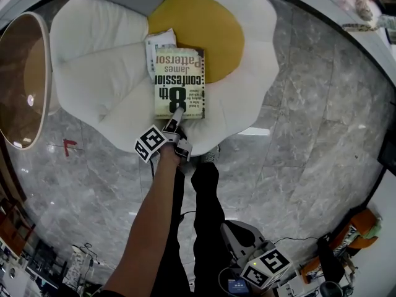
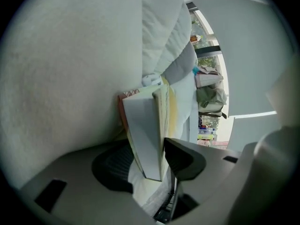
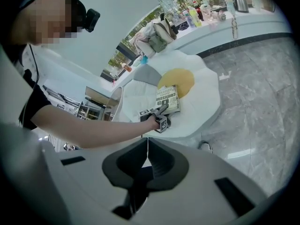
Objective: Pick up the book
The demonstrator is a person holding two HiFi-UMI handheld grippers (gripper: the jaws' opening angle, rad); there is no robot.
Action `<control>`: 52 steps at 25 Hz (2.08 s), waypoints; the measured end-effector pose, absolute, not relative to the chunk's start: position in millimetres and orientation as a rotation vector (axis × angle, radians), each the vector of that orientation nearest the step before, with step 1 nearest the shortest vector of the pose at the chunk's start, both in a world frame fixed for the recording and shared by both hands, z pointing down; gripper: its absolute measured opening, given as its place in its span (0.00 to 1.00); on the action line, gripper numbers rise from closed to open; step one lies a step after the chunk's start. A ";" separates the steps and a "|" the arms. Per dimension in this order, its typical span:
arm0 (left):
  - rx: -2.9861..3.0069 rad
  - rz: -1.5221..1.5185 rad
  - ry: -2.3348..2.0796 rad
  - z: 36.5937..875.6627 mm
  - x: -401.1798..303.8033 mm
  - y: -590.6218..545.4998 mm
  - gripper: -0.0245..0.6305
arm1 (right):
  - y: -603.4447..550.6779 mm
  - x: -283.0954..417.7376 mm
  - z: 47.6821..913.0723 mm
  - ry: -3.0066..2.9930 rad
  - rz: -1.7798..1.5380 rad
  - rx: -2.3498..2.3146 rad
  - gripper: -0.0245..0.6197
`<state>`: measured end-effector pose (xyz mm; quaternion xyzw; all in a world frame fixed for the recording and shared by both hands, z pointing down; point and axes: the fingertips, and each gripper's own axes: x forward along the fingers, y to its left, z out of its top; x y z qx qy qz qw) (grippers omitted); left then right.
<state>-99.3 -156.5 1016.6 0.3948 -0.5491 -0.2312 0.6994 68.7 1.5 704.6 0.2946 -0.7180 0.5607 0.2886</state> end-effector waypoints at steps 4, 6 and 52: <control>0.880 -0.525 -1.223 1010.2 -100.1 -155.8 0.36 | 3.7 70.8 703.8 -1.912 1.503 0.794 0.07; 0.888 -0.527 -1.227 1004.9 -101.5 -155.9 0.35 | 2.2 71.9 702.5 -1.916 1.503 0.798 0.07; 1.094 -0.859 -1.031 656.4 -74.8 -150.1 0.32 | -67.3 91.7 515.6 -2.259 1.250 0.891 0.07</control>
